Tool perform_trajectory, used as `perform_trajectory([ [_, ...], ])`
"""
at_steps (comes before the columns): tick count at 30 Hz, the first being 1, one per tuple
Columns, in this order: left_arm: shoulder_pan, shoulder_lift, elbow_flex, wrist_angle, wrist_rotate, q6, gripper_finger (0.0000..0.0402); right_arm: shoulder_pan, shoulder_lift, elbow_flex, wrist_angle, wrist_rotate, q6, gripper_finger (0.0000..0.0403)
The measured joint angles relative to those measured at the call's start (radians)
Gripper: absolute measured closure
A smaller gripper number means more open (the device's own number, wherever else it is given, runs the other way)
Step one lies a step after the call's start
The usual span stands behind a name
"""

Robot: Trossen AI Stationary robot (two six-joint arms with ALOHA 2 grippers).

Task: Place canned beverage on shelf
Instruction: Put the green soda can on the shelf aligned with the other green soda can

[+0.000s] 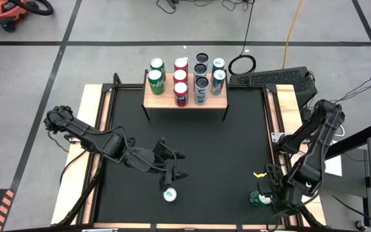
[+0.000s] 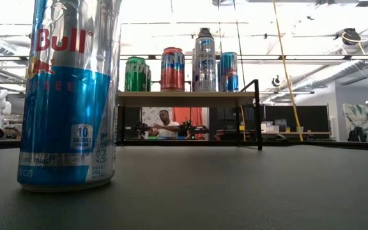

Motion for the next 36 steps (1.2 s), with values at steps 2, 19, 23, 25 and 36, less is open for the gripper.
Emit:
perform_trajectory([
  [2, 0.0, 0.0, 0.0, 0.0, 0.0, 0.0, 0.0059, 0.009, 0.0, -0.038, 0.045, -0.009, 0.012, 0.0046],
  [19, 0.0, 0.0, 0.0, 0.0, 0.002, 0.001, 0.0059, 0.027, 0.0, -0.208, 0.2, -0.012, 0.068, 0.0046],
  [23, 0.0, 0.0, 0.0, -0.001, 0.003, 0.001, 0.0059, 0.027, 0.0, -0.233, 0.202, -0.014, 0.092, 0.0046],
  [25, 0.0, 0.0, 0.0, -0.001, 0.008, 0.001, 0.0059, 0.027, 0.0, -0.245, 0.204, -0.014, 0.099, 0.0046],
  [36, 0.001, 0.0, 0.0, -0.004, 0.008, 0.008, 0.0059, 0.026, -0.001, -0.28, 0.228, -0.016, 0.099, 0.0087],
])
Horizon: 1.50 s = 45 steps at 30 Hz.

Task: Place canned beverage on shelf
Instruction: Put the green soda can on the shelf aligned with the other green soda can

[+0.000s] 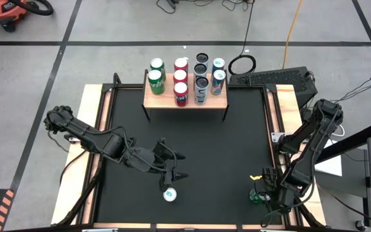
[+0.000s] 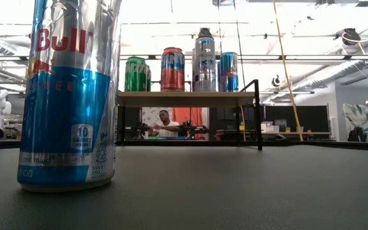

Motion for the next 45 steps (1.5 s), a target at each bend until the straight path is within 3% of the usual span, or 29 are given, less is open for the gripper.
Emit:
perform_trajectory([
  [6, 0.0, 0.0, 0.0, 0.0, 0.0, 0.0, 0.0059, 0.0, 0.0, 0.0, 0.007, 0.003, 0.0, 0.0114],
  [17, 0.0, 0.0, 0.0, 0.001, -0.001, -0.03, 0.0059, -0.005, 0.001, -0.001, 0.081, 0.003, 0.061, 0.0118],
  [22, 0.005, 0.0, 0.0, 0.006, -0.002, 0.05, 0.0059, -0.021, 0.002, 0.025, 0.077, 0.002, 0.11, 0.0119],
  [33, 0.023, 0.0, 0.0, 0.026, -0.094, 0.074, 0.0059, -0.093, 0.001, 0.161, 0.066, 0.003, 0.187, 0.0119],
  [38, 0.024, 0.001, 0.0, 0.124, -0.108, 0.131, 0.0057, -0.152, -0.01, 0.237, 0.067, 0.003, 0.221, 0.0119],
  [45, 0.031, 0.003, 0.0, 0.213, -0.104, 0.188, 0.0014, -0.256, -0.013, 0.339, 0.068, 0.007, 0.24, 0.0119],
])
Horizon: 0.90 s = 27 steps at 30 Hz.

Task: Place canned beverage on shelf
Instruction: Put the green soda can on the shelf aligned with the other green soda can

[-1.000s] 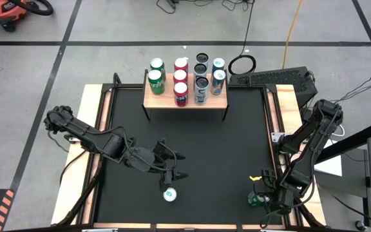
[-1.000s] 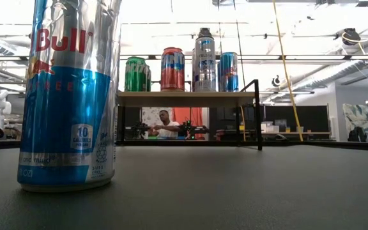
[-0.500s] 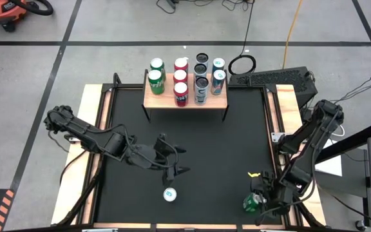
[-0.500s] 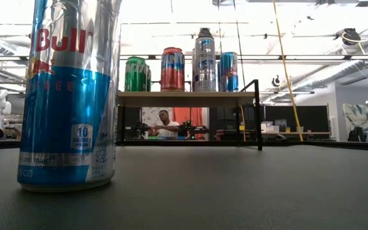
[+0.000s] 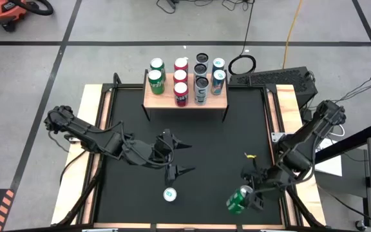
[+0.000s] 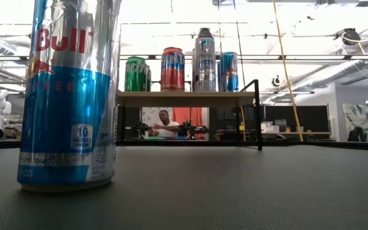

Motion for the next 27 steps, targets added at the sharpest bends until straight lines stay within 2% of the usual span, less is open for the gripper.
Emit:
perform_trajectory([
  [10, 0.046, 0.0, 0.0, -0.005, 0.028, 0.042, 0.0005, -0.132, 0.0, 0.072, 0.028, -0.004, 0.036, 0.0119],
  [17, 0.072, 0.0, 0.0, 0.006, 0.029, 0.019, 0.0004, -0.243, 0.0, 0.073, 0.14, -0.002, 0.032, 0.0119],
  [22, 0.067, 0.0, 0.0, -0.005, 0.107, -0.042, 0.0002, -0.313, 0.0, 0.073, 0.166, -0.003, 0.027, 0.0119],
  [27, 0.043, 0.032, 0.0, -0.004, 0.139, -0.047, 0.0002, -0.37, 0.0, 0.073, 0.179, -0.003, 0.016, 0.0119],
])
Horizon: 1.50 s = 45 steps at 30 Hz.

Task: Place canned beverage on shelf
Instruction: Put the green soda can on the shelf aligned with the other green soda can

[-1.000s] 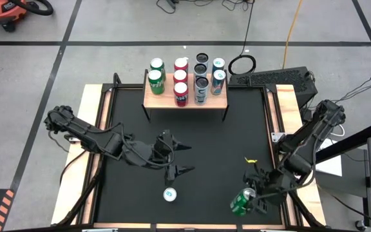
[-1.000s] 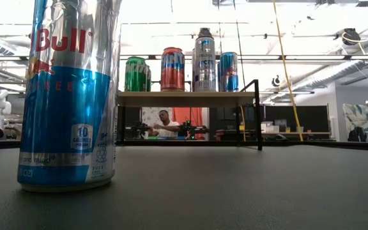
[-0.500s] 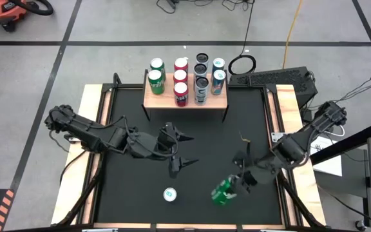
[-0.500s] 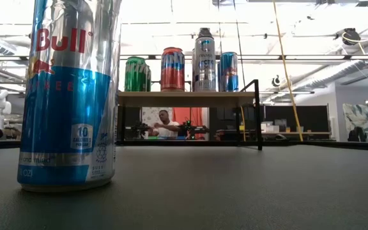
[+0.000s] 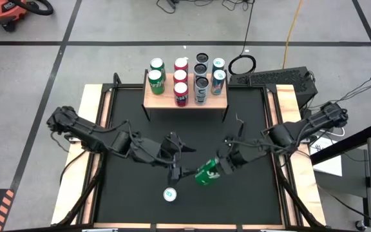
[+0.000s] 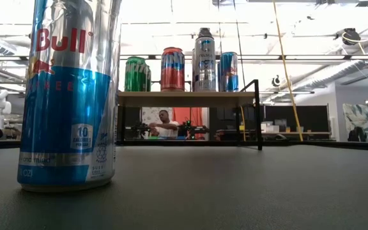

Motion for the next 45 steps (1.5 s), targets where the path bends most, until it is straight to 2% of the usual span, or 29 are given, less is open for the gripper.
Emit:
perform_trajectory([
  [4, 0.0, 0.033, 0.0, 0.003, 0.035, -0.035, 0.0002, -0.037, 0.0, 0.0, 0.017, -0.001, -0.021, 0.0119],
  [9, 0.021, 0.069, 0.0, -0.015, 0.09, -0.171, 0.0002, -0.065, 0.0, 0.0, 0.017, -0.001, -0.023, 0.0119],
  [17, 0.036, 0.11, 0.0, -0.013, 0.074, -0.121, 0.0002, -0.088, 0.0, 0.0, 0.016, -0.005, -0.037, 0.0119],
  [23, 0.074, 0.137, -0.001, -0.027, 0.115, -0.119, 0.0002, -0.105, 0.0, 0.0, 0.02, -0.002, -0.041, 0.0119],
  [28, 0.114, 0.164, 0.0, 0.01, 0.203, -0.12, 0.0002, -0.122, 0.0, 0.0, 0.024, -0.001, -0.045, 0.0119],
  [32, 0.128, 0.173, 0.0, 0.006, 0.215, -0.121, 0.0004, -0.129, 0.0, 0.0, 0.025, -0.001, -0.049, 0.0119],
  [35, 0.13, 0.174, 0.0, 0.01, 0.215, -0.121, 0.0022, -0.13, 0.0, 0.0, 0.026, -0.001, -0.049, 0.0119],
  [42, 0.131, 0.174, 0.0, 0.012, 0.229, -0.121, 0.0092, -0.13, 0.0, 0.0, 0.027, -0.002, -0.044, 0.0119],
  [45, 0.131, 0.174, 0.0, 0.011, 0.239, -0.122, 0.0105, -0.13, 0.0, 0.0, 0.026, -0.004, -0.051, 0.0119],
])
